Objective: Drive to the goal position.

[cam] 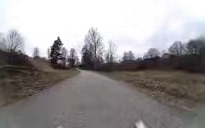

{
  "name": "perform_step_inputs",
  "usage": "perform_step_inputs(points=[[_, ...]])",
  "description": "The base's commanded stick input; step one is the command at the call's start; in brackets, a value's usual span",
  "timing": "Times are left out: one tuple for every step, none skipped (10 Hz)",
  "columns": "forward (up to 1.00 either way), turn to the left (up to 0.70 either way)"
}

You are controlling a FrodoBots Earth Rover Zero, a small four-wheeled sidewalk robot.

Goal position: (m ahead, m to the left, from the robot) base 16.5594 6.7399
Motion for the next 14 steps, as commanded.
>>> perform_step_inputs(points=[[0.7,0.0],[0.7,0.0],[0.7,0.0],[0.7,0.0],[0.7,0.0],[0.7,0.0],[0.7,0.0],[0.7,0.0],[0.7,0.0],[0.7,0.0],[0.7,0.0],[0.7,0.0],[0.7,0.0],[0.7,0.0]])
